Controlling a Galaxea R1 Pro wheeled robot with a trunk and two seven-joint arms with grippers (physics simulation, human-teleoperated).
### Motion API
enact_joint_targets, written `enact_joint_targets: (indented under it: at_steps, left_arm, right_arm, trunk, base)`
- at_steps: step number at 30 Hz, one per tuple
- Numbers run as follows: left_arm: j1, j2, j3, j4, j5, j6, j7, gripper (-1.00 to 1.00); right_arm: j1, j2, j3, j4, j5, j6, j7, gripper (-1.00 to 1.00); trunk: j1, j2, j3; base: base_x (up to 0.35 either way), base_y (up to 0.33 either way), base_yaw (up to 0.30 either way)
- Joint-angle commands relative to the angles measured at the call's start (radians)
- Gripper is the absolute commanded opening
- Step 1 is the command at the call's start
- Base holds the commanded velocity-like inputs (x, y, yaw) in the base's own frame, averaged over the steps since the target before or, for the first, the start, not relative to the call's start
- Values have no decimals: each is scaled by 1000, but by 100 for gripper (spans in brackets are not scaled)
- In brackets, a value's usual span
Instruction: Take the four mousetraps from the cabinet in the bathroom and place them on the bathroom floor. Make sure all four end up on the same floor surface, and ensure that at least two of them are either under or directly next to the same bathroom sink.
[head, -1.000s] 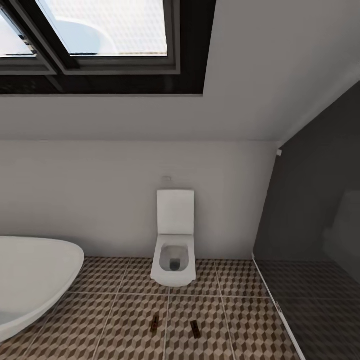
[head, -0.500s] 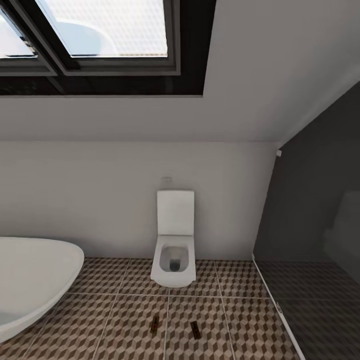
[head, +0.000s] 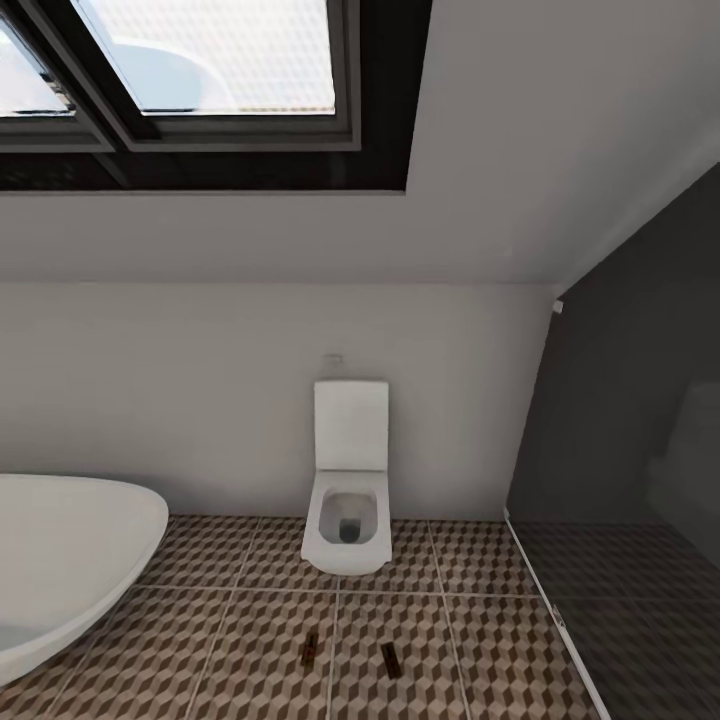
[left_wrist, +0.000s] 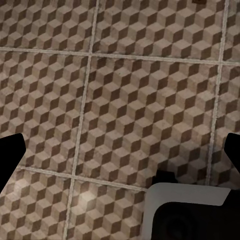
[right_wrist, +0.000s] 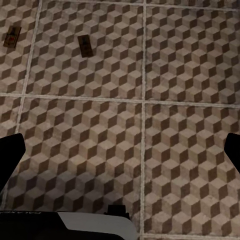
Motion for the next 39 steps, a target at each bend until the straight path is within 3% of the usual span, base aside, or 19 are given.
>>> enact_joint_targets:
  at_steps: [1,20,24,26,28,31,39]
  left_arm:
    - [0,0,-7,-1,1,-1,5,100]
    - [0,0,-7,0,1,12,11,100]
    - [0,1,-7,1,1,69,13,100]
    - [0,2,-7,1,1,141,11,100]
    - [1,0,-7,0,1,275,5,100]
    - [5,-6,-7,1,1,333,3,100]
    - [67,-11,-7,4,2,368,4,100]
  right_arm:
    - [0,0,4,1,-4,-3,2,100]
    - [0,-3,3,2,-2,5,-2,100]
    - [0,-4,3,6,-2,59,-4,100]
    - [0,-2,3,17,-2,134,-4,100]
    - [-1,-4,3,31,-2,261,-6,100]
    - [0,-10,2,36,-1,310,-6,100]
    - [0,-15,2,40,-1,343,-9,100]
  trunk:
    - [0,-1,0]
    - [0,-1,17]
    - [0,-1,18]
    - [0,-1,18]
    - [0,-1,18]
    - [0,-1,18]
    - [0,-1,18]
  base:
    - [0,0,0]
    - [0,0,0]
    - [0,0,0]
    - [0,0,0]
    - [0,0,0]
    - [0,0,0]
    - [0,0,0]
